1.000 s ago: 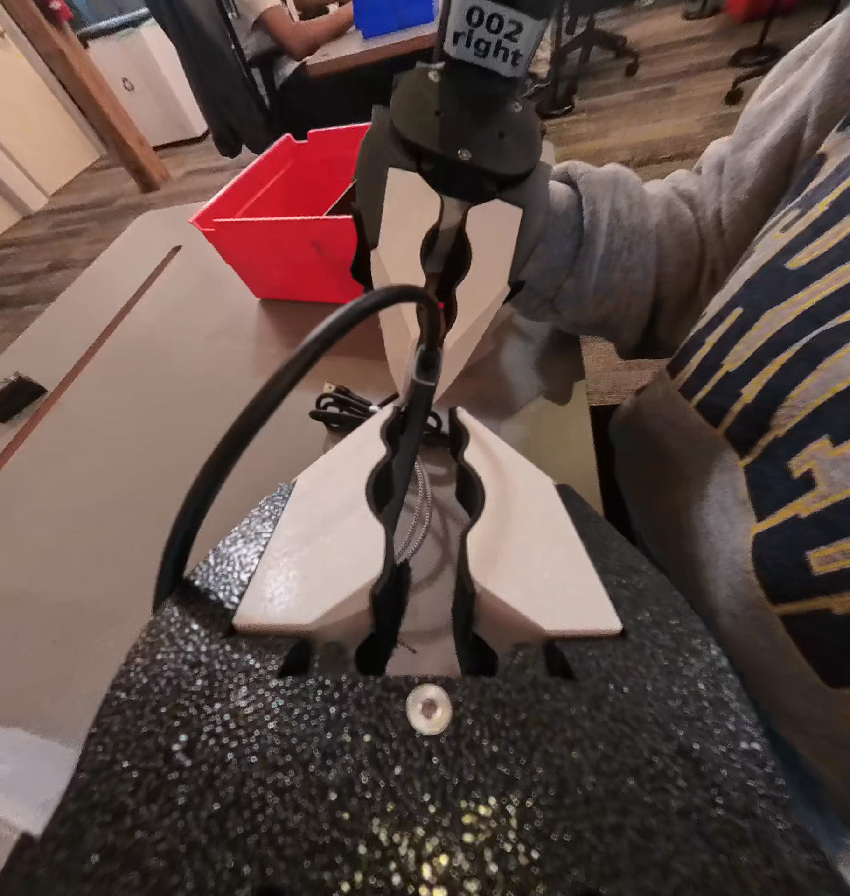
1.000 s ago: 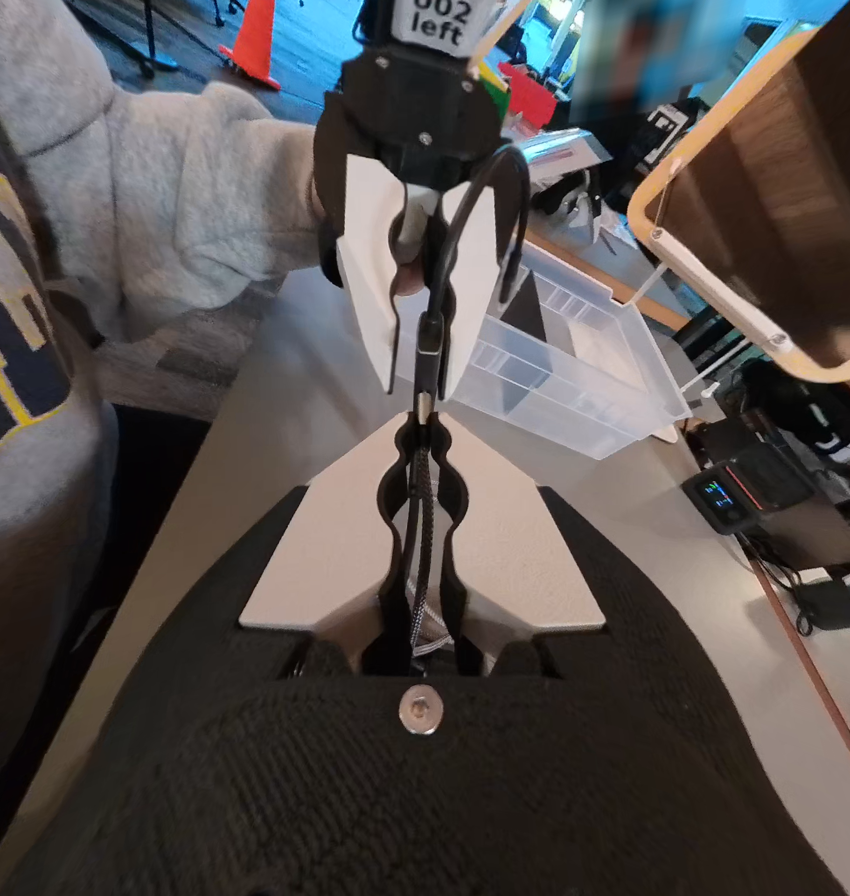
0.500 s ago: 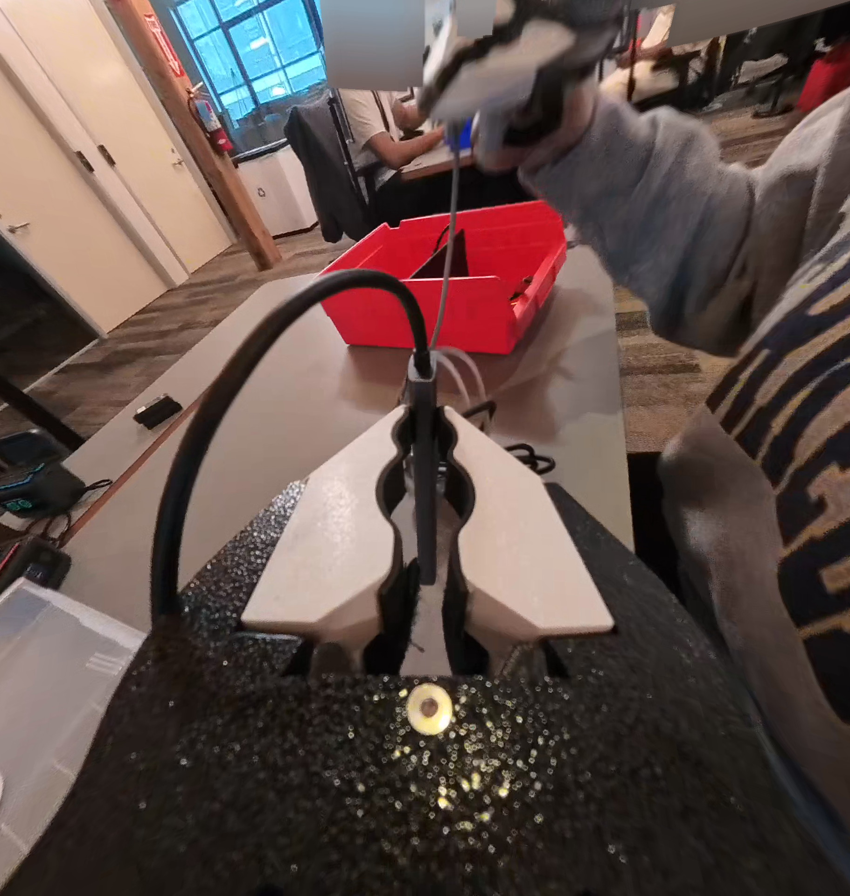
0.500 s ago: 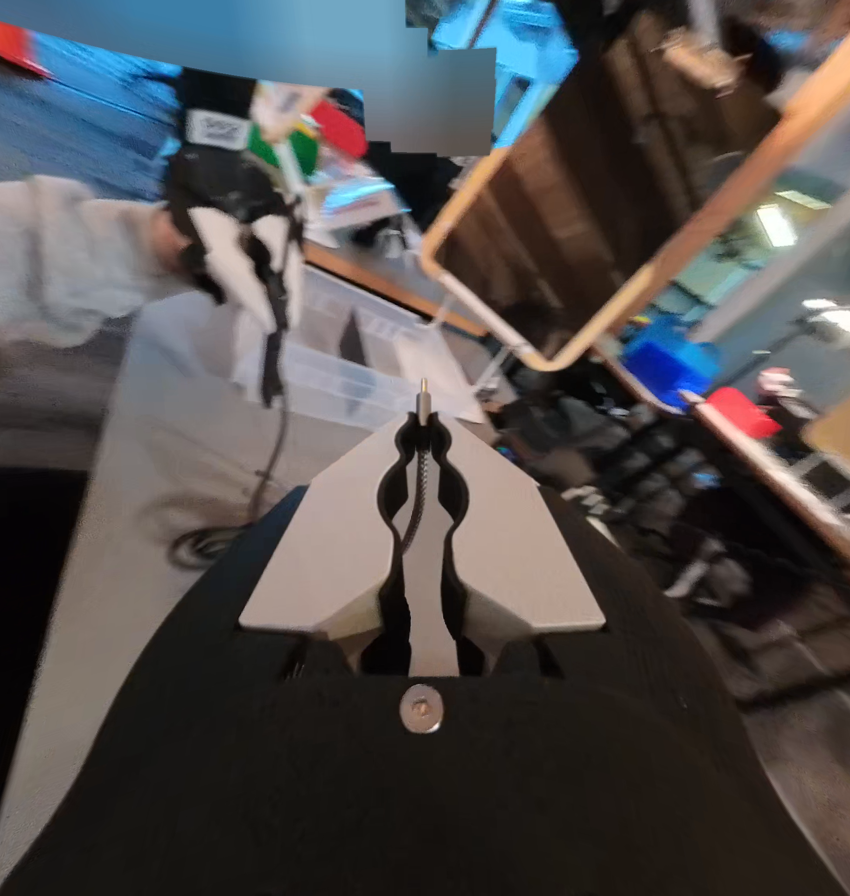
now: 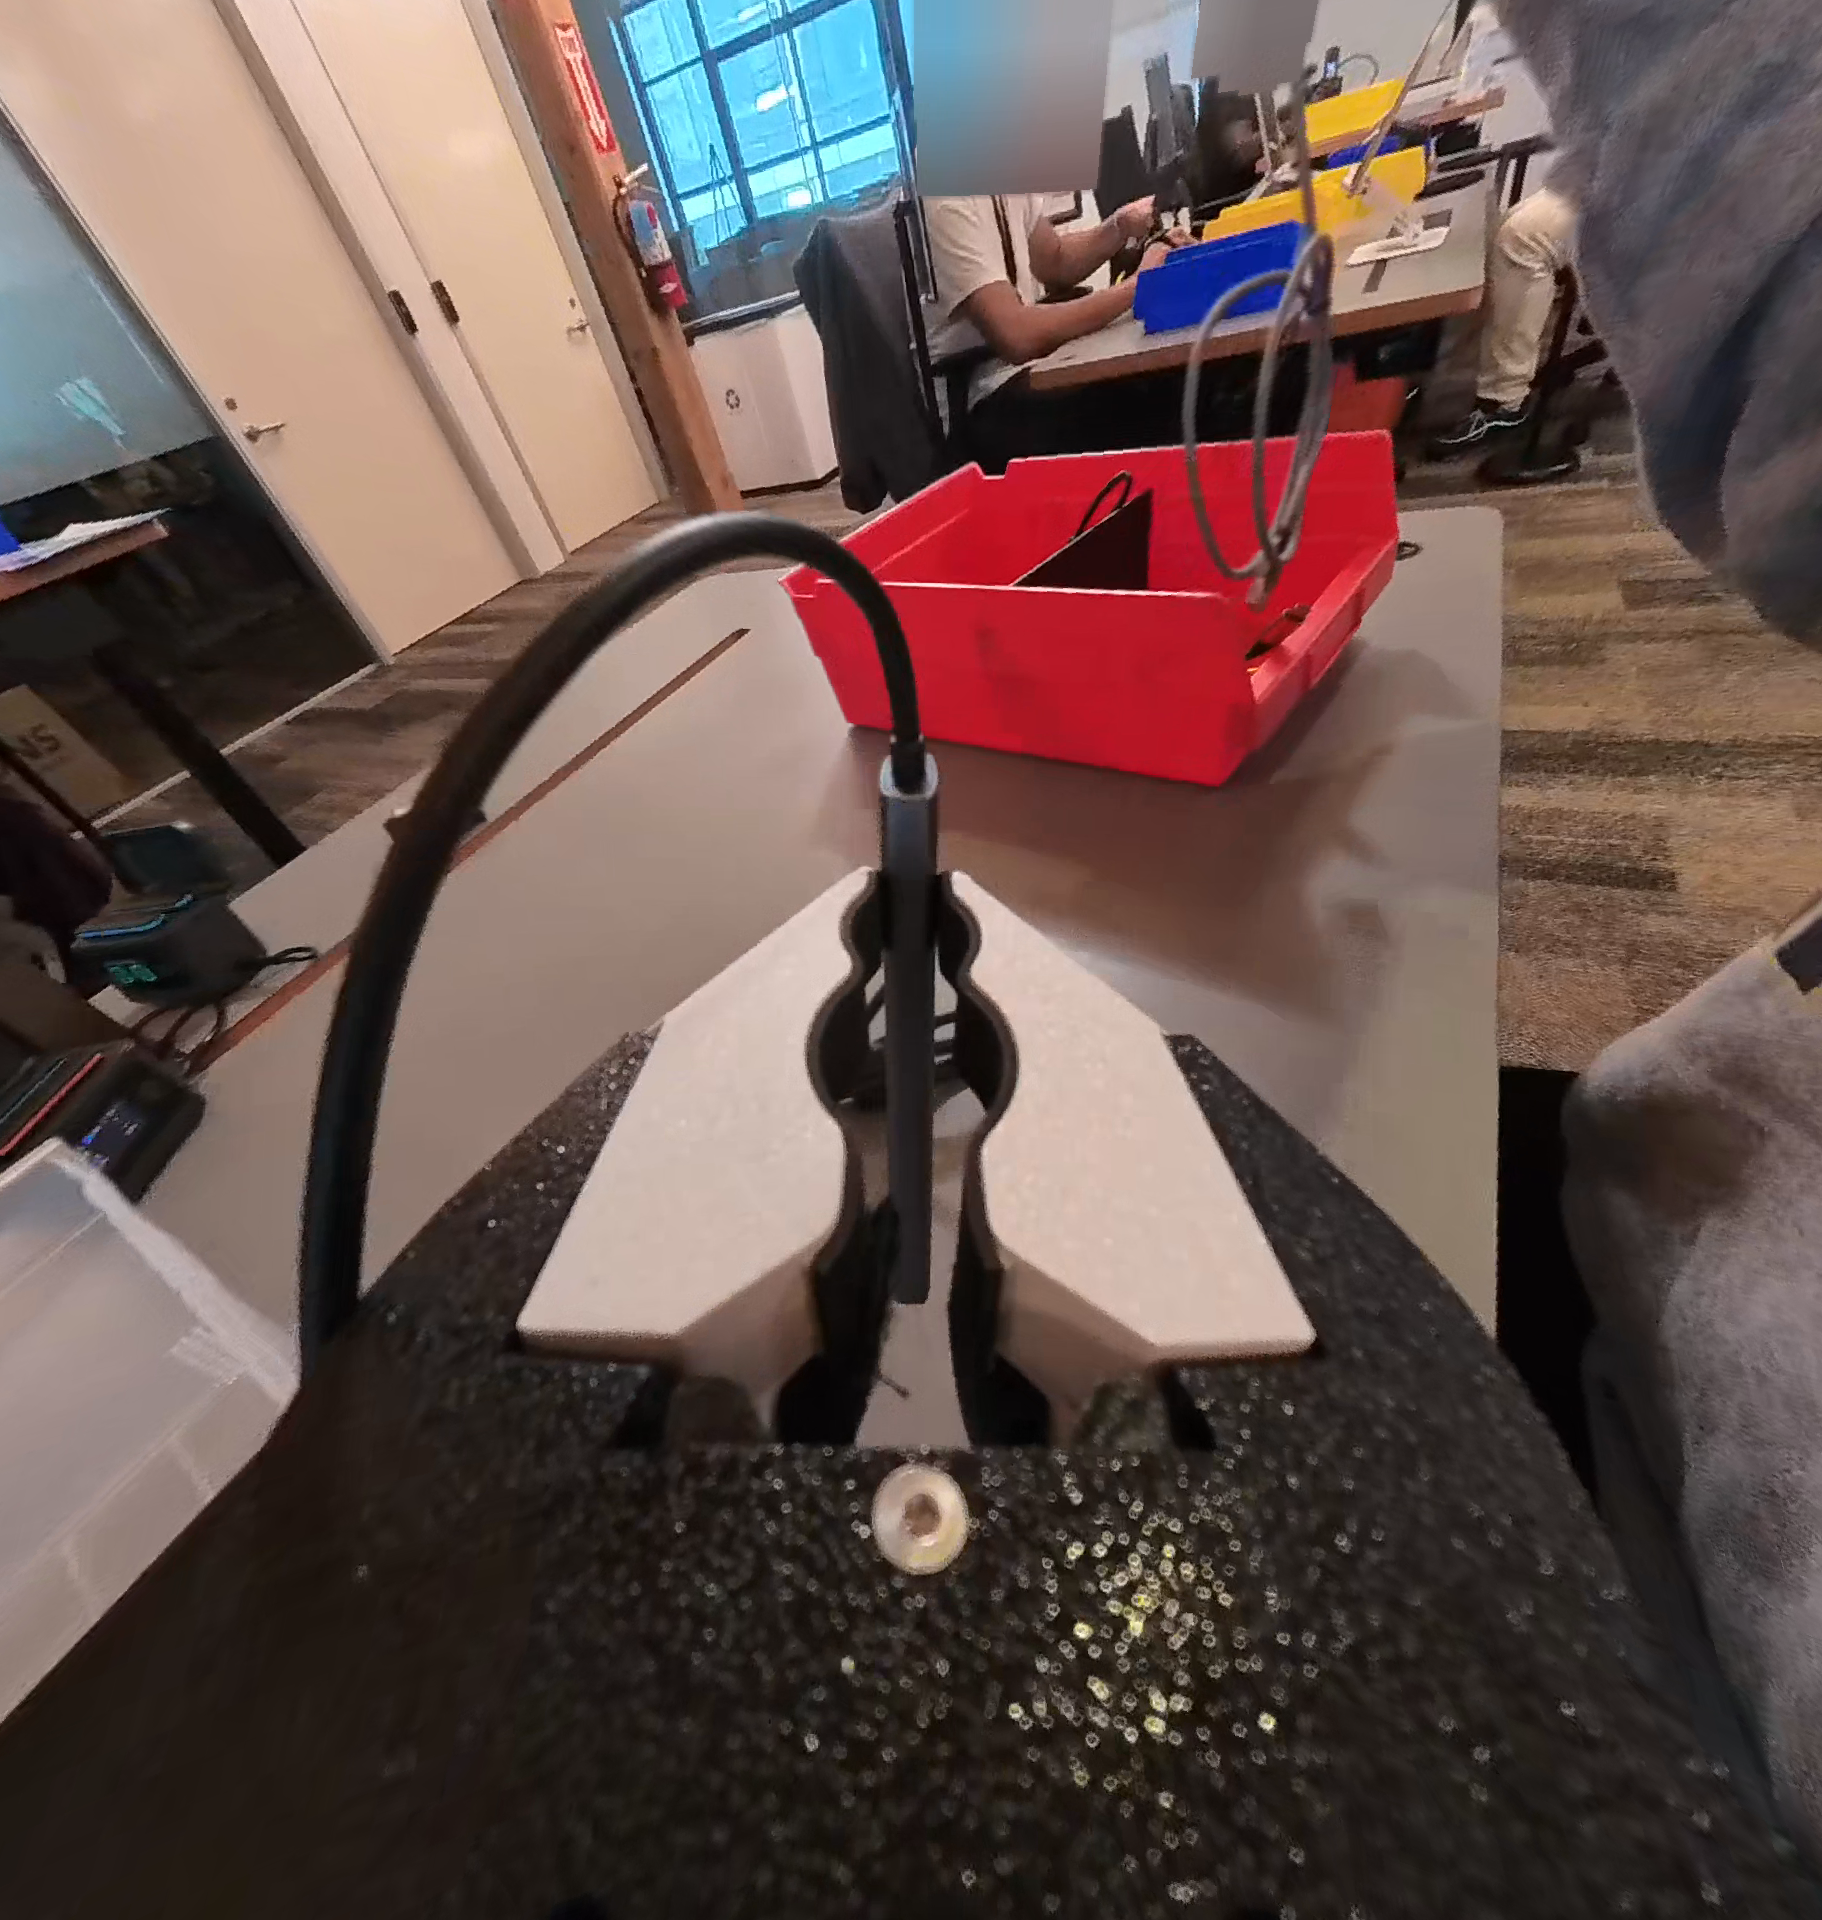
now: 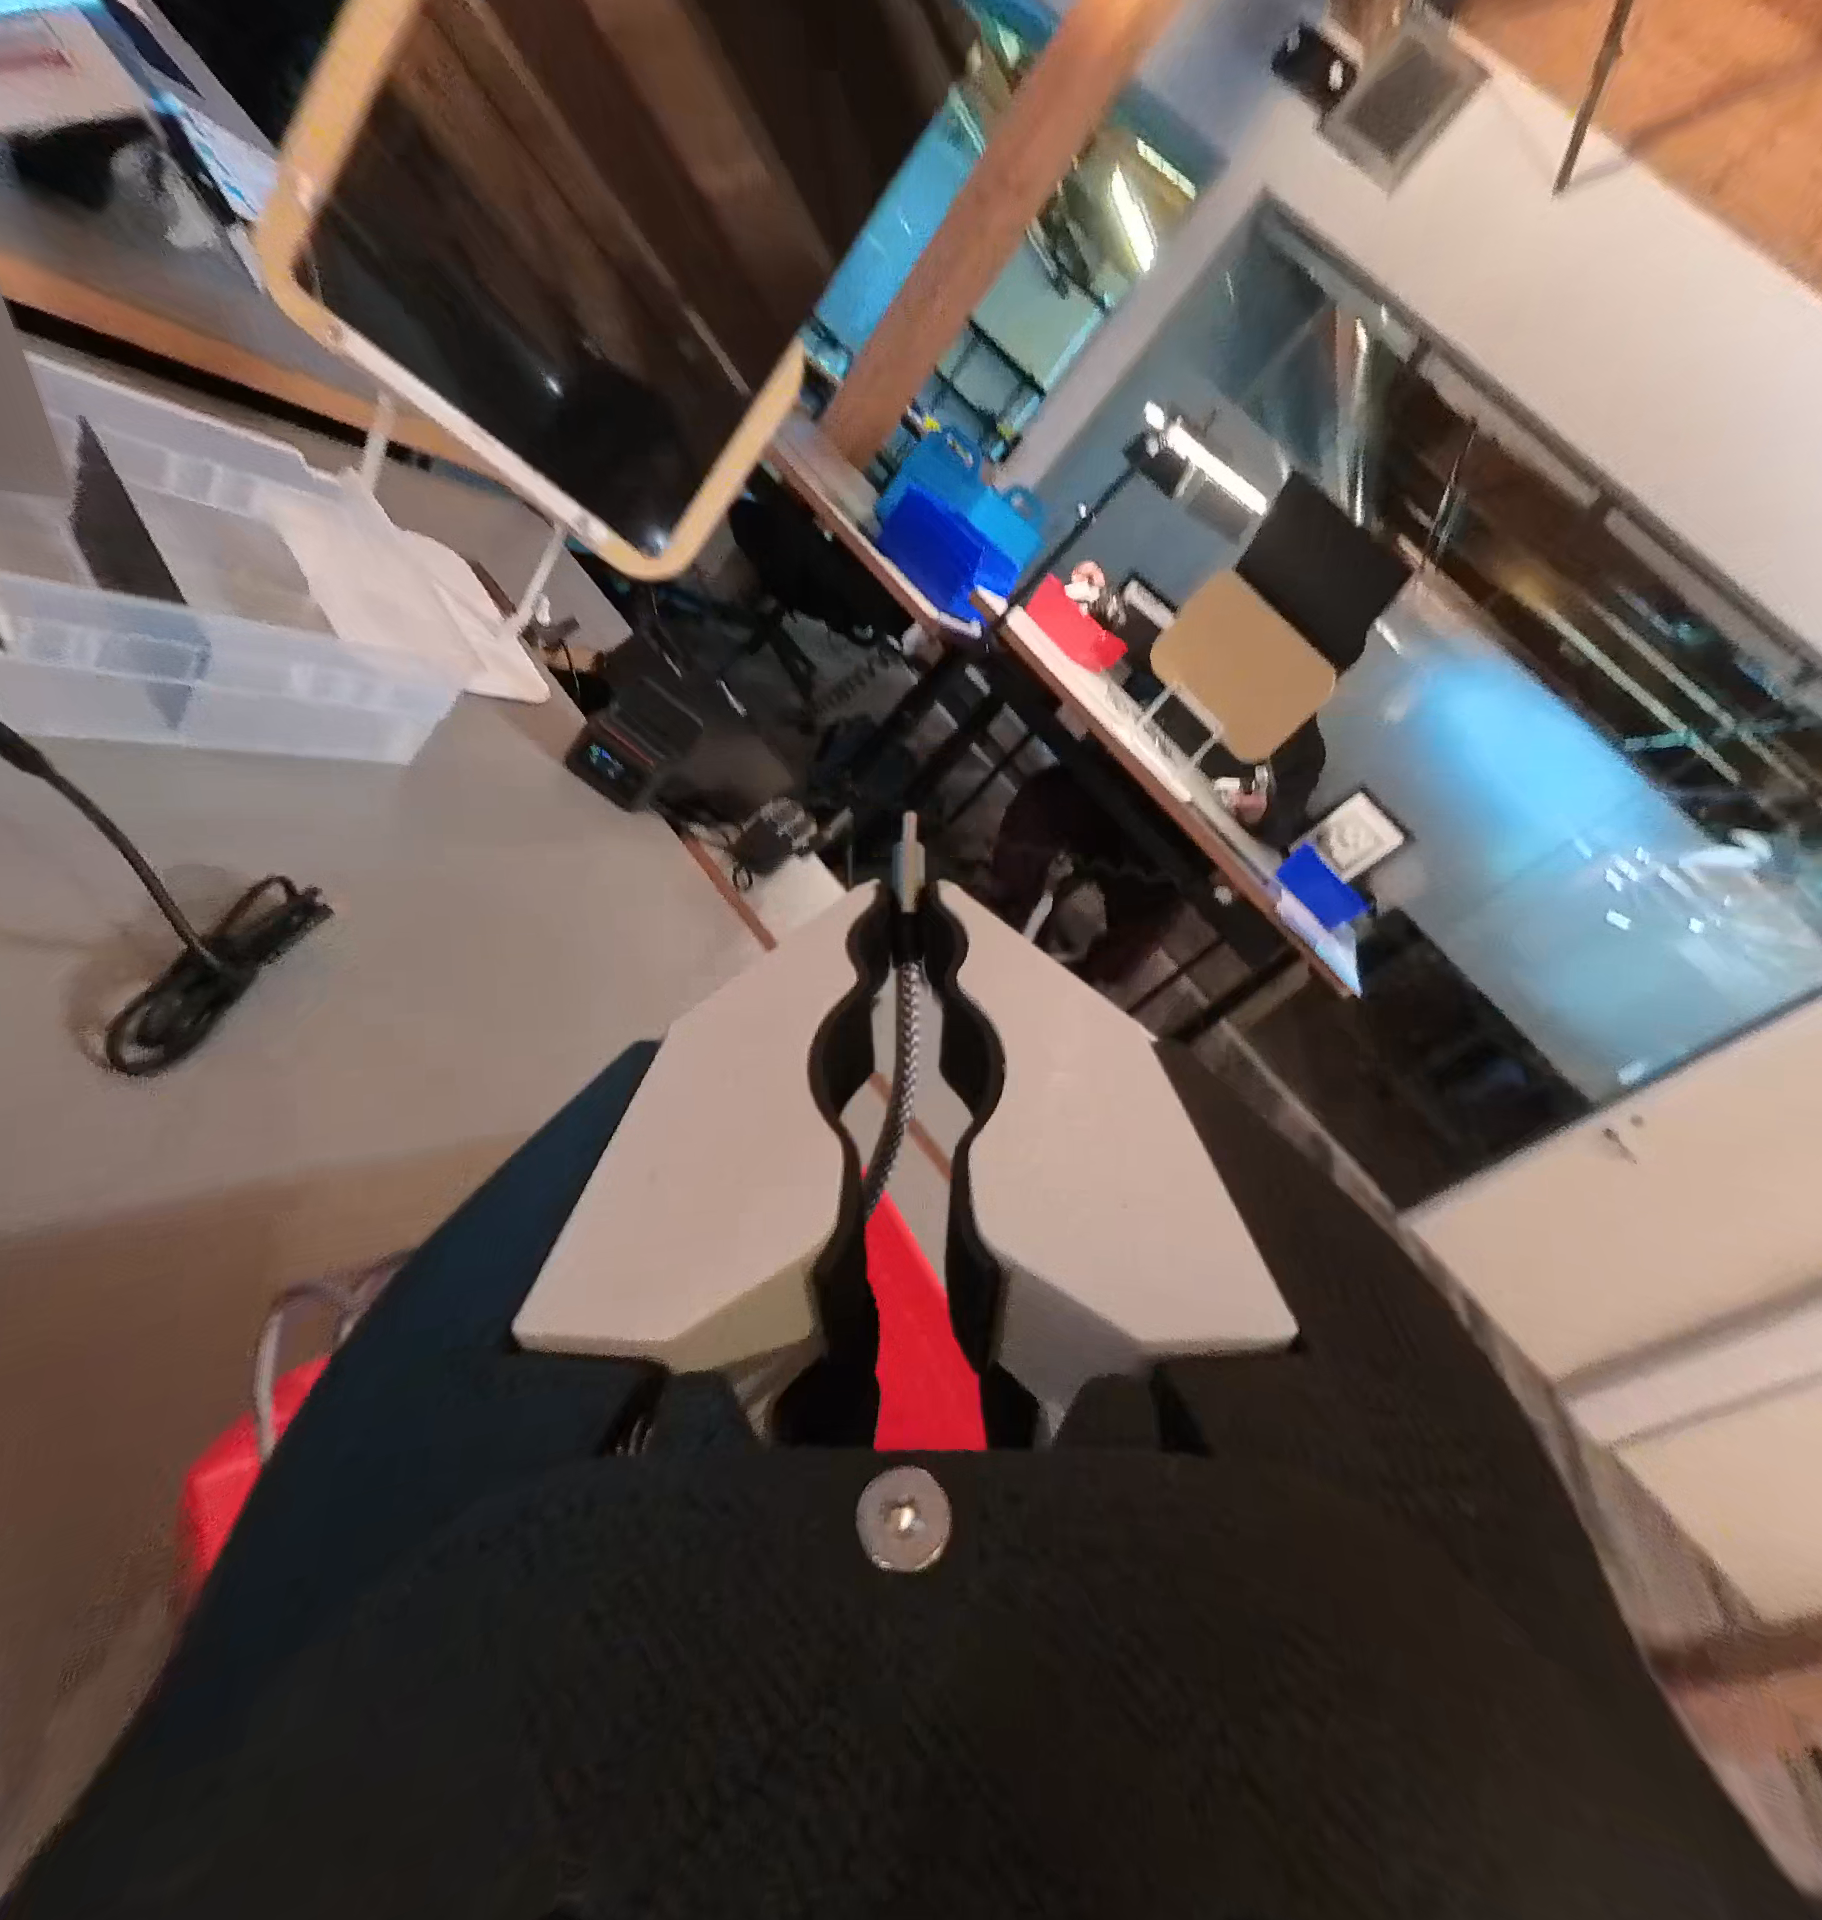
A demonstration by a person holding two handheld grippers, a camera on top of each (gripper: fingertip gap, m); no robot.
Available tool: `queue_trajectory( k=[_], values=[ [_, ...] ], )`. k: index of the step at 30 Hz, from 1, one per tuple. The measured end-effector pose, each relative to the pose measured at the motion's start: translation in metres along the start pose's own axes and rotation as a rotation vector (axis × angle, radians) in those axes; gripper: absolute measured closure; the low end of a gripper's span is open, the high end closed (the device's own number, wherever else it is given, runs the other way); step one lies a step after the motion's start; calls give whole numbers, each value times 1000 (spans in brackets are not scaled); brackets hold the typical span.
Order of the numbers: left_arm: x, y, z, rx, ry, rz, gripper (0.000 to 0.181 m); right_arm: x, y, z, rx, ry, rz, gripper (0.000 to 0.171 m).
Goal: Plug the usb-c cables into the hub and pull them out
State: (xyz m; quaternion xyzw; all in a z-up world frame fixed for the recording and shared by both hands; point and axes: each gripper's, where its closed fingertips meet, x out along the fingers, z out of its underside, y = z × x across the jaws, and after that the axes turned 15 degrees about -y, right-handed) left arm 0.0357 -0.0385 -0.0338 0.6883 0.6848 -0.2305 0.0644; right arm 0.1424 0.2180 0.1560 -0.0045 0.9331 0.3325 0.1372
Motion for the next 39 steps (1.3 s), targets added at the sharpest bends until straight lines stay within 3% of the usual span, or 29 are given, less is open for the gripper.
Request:
queue_trajectory(
  k=[7, 12, 14, 15, 16, 17, 19, 21, 23, 29, 33, 39],
  values=[
    [11, -1, -3, -50, 19, 16, 174, 44, -24, 140, 32, -400, -29, 167],
    [15, -3, -4, -94, 29, 22, 174, 62, -93, 218, -151, -681, -247, 167],
    [16, -2, -5, -99, 33, 26, 174, 63, -109, 233, -129, -762, -316, 166],
    [17, -1, -5, -103, 35, 34, 174, 65, -106, 231, -89, -767, -294, 153],
    [18, 0, -6, -107, 37, 42, 174, 67, -101, 219, -40, -735, -259, 126],
    [19, 1, -7, -110, 38, 46, 174, 68, -98, 197, 11, -668, -243, 112],
    [22, 4, -9, -108, 41, 62, 174, 67, -112, 131, 85, -421, -308, 111],
    [26, 10, -11, -93, 44, 86, 174, 61, -151, 60, 87, -163, -472, 122],
    [29, 18, -15, -66, 49, 118, 174, 62, -201, 24, 0, -70, -621, 128],
    [33, 39, -25, -25, 80, 201, 174, 100, -310, 20, -165, -97, -894, 142],
    [32, 46, -25, -22, 88, 229, 174, 109, -323, 16, -161, -50, -912, 161],
    [33, 45, -21, -62, 106, 257, 174, 111, -326, 19, -203, -51, -906, 163]
  ],
)
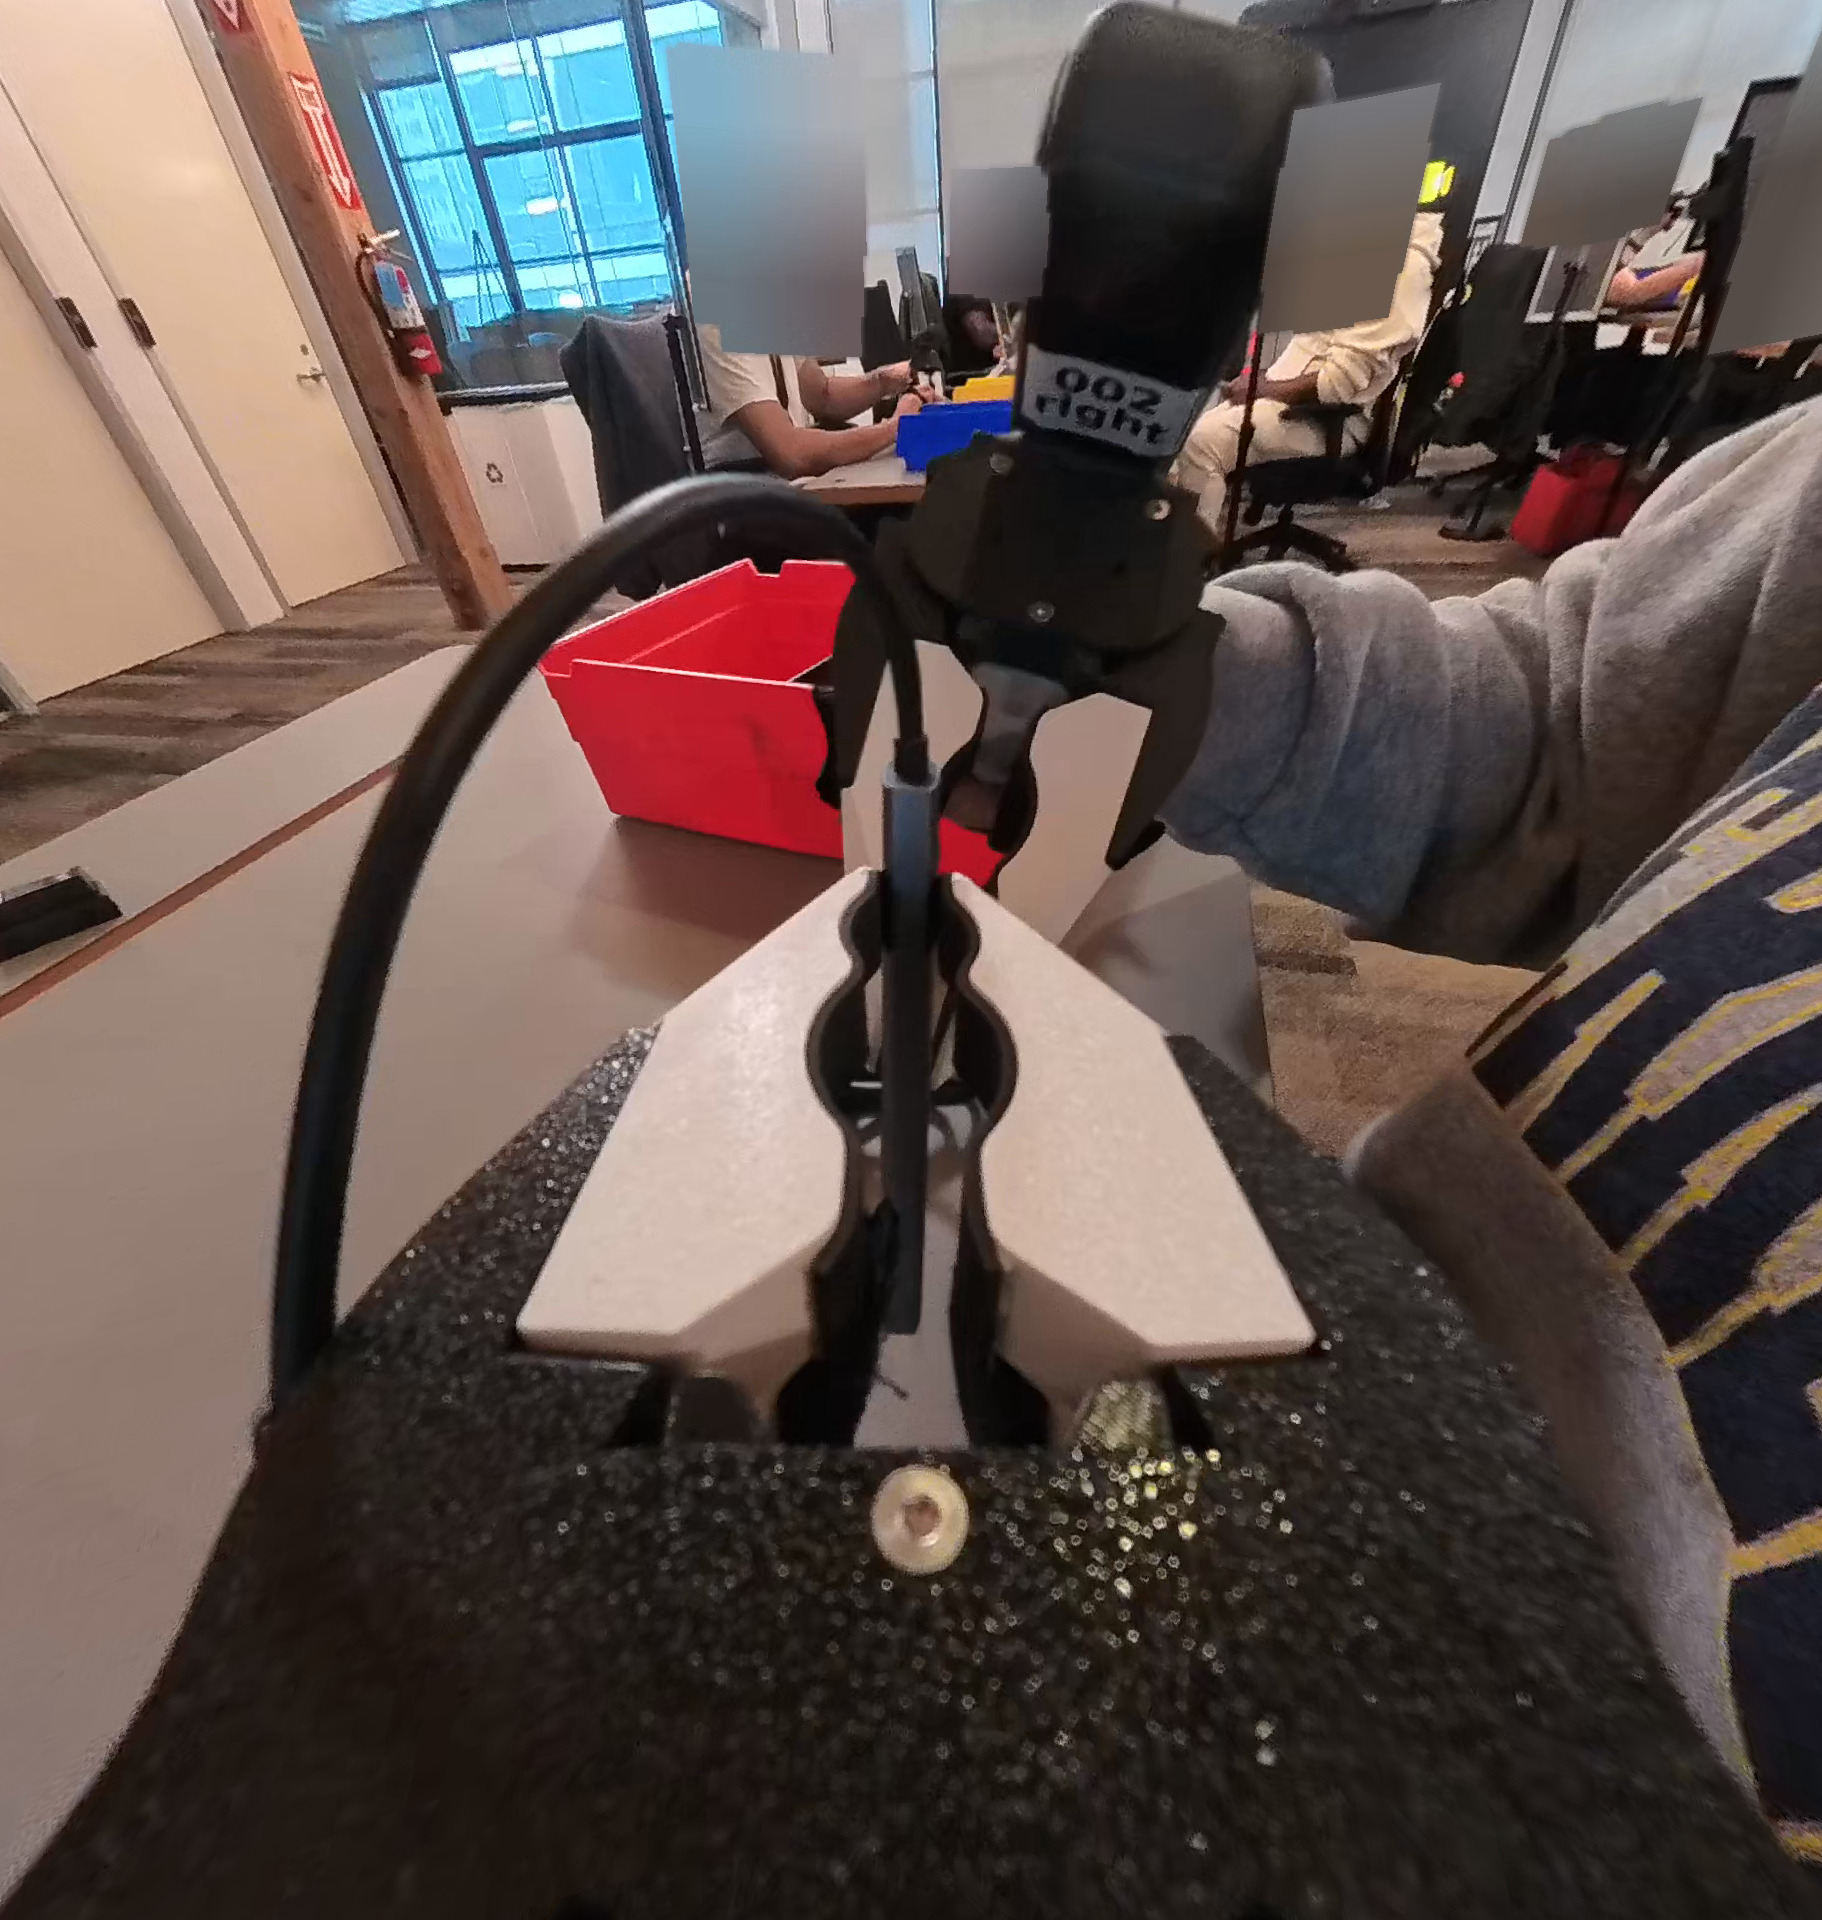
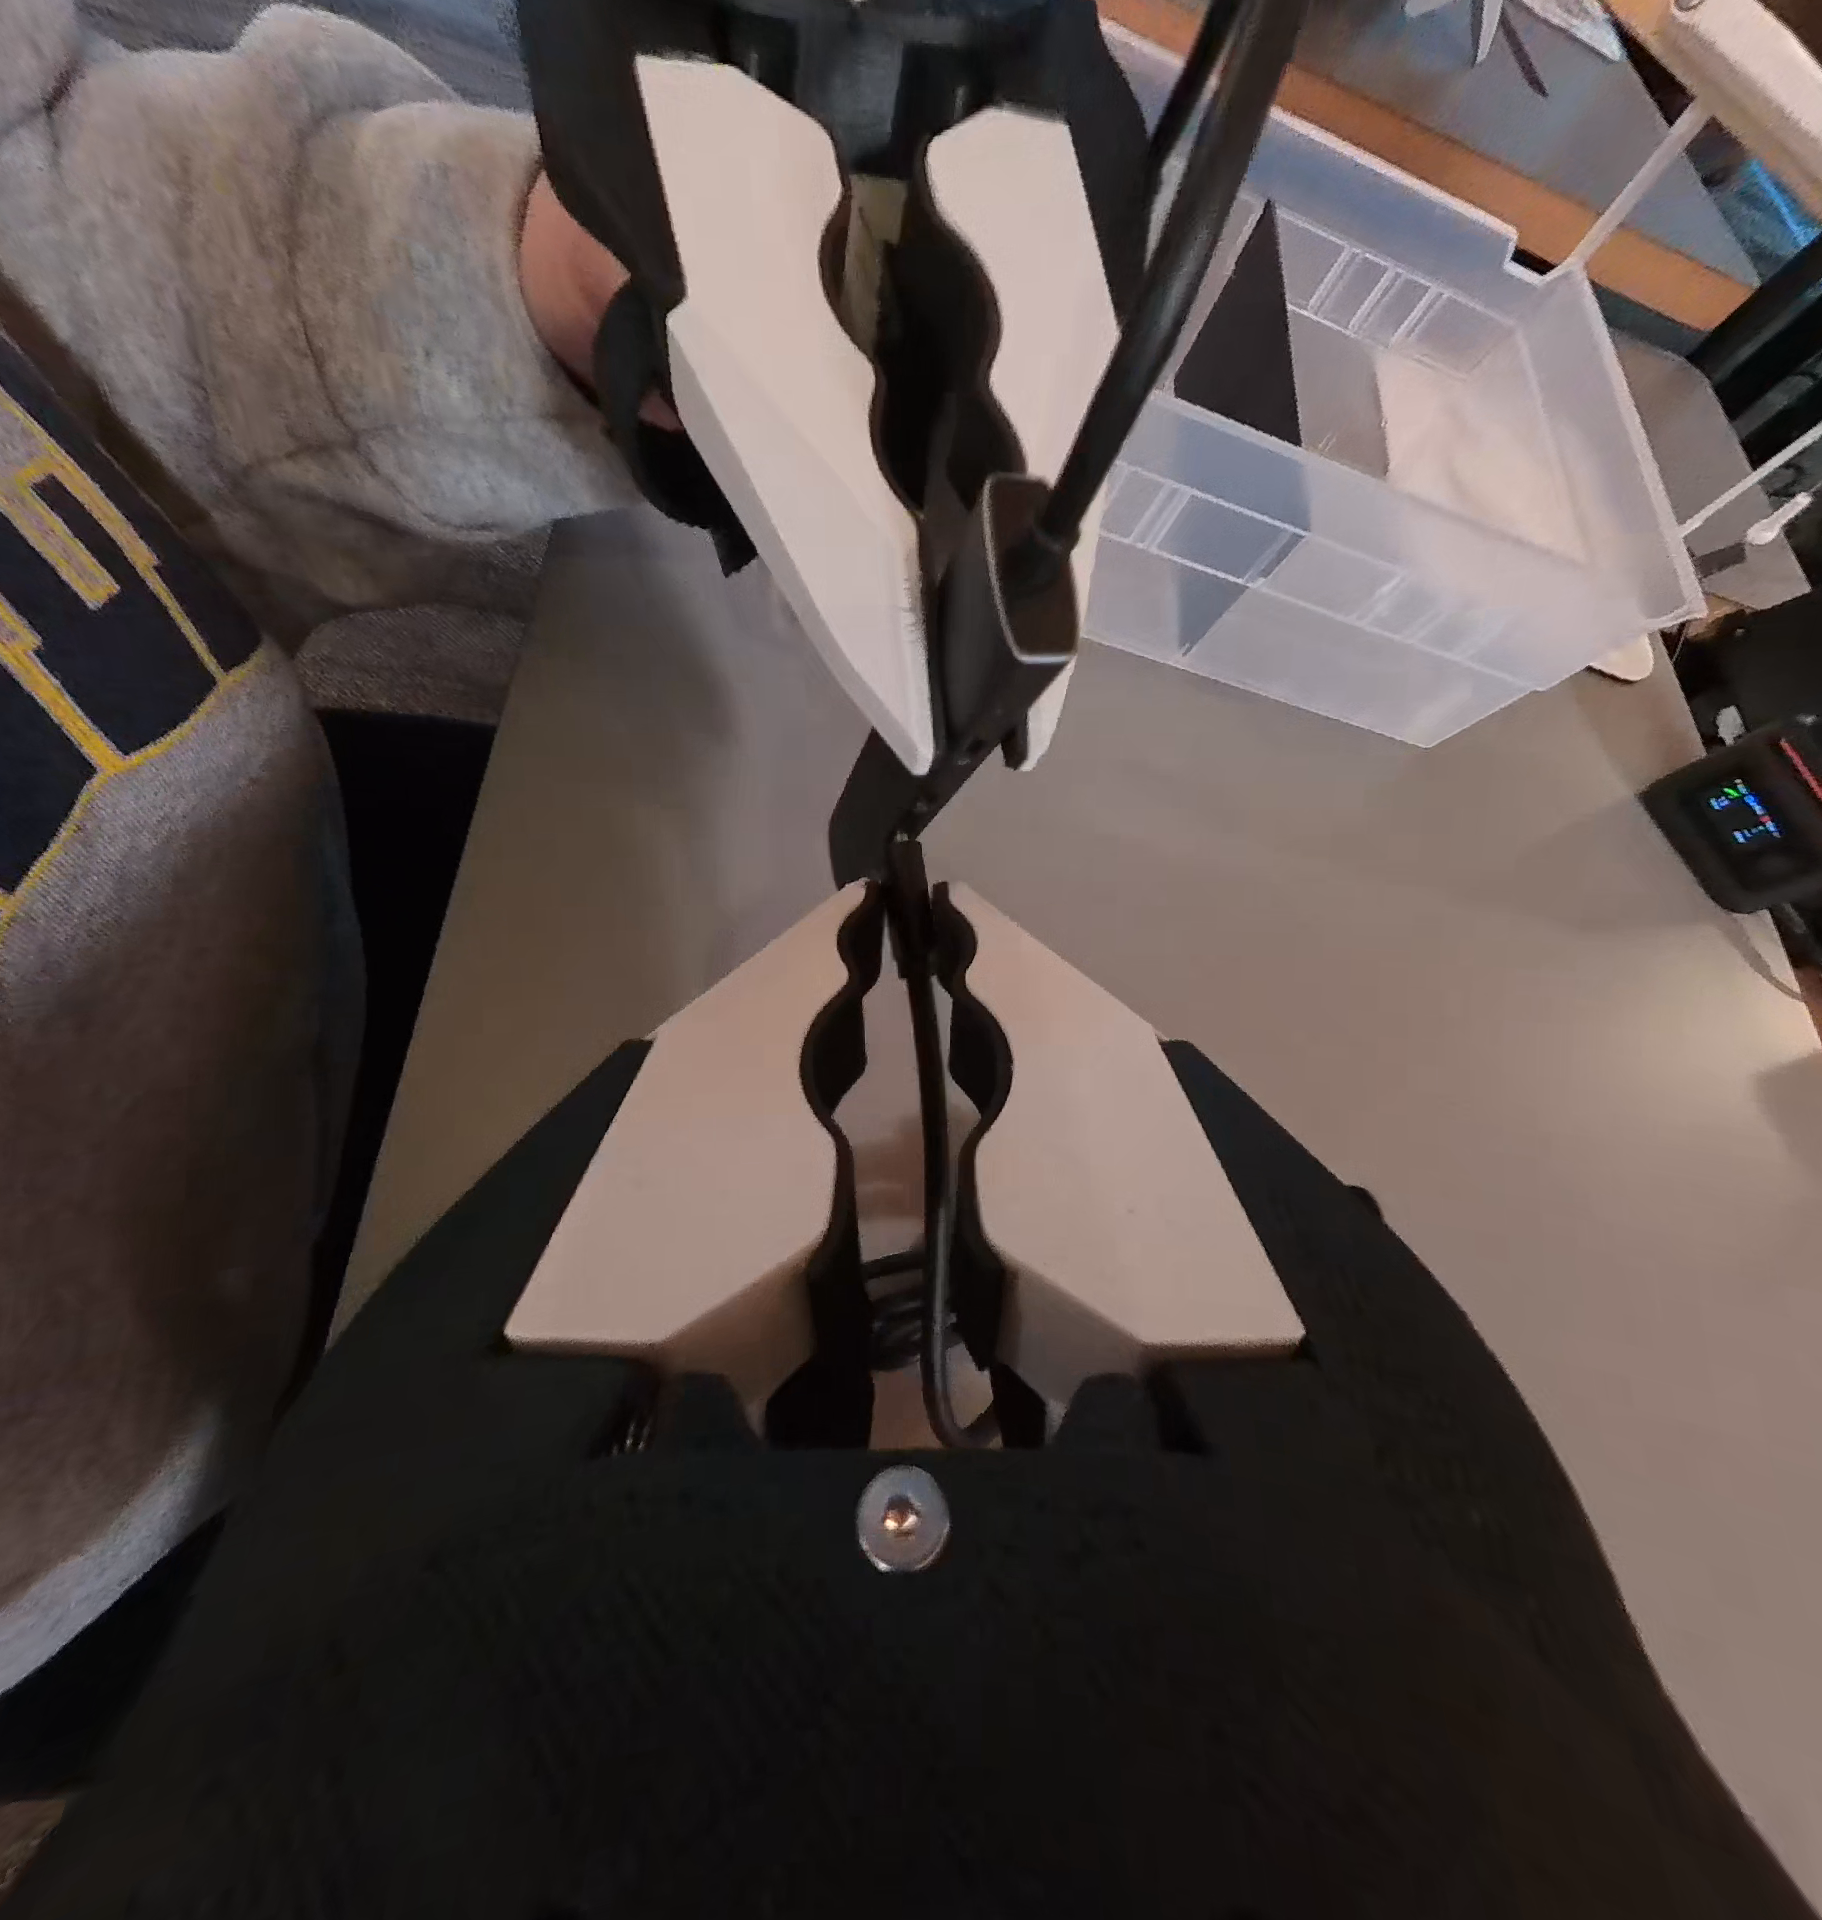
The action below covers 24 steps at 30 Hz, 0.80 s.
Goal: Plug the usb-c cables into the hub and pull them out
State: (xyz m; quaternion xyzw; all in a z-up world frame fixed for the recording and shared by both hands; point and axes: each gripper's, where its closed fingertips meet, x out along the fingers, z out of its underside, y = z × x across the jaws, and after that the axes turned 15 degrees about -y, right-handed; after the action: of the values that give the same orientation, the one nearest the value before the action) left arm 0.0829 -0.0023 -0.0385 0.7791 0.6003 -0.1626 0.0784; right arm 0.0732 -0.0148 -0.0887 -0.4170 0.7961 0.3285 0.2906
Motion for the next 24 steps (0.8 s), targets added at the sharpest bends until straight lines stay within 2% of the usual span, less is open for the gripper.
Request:
queue_trajectory(
  k=[4, 5, 6, 8, 10, 16, 19, 20, 21, 22, 24],
  values=[
    [0, 4, 8, 23, -54, 23, 169, -4, -1, 5, -37, -39, 10, 165],
    [1, 5, 15, 27, -99, 32, 155, -5, -1, 7, -47, -48, 13, 165],
    [4, 4, 21, 19, -144, 27, 149, -7, -2, 8, -53, -56, 12, 165],
    [8, 5, 30, 41, -204, 29, 151, -10, -2, 9, -65, -64, 20, 165],
    [11, 10, 29, 86, -203, 36, 164, -13, -3, 8, -74, -67, 20, 165],
    [12, 18, 25, 95, -255, 45, 173, -24, -11, 6, -122, -60, 27, 165],
    [7, 27, 3, 161, -223, 7, 173, -47, -14, -5, -125, 12, 20, 165],
    [4, 27, -1, 178, -230, -11, 173, -55, -11, -4, -131, -3, 51, 165],
    [-7, 13, 7, 187, -298, -103, 173, -66, 4, 6, -128, -67, 144, 166],
    [-23, -3, 14, 183, -336, -193, 173, -86, 19, 16, -107, -89, 235, 166],
    [-55, -5, 3, 100, -225, -172, 174, -135, 30, 15, -9, 36, 272, 166]
  ],
)
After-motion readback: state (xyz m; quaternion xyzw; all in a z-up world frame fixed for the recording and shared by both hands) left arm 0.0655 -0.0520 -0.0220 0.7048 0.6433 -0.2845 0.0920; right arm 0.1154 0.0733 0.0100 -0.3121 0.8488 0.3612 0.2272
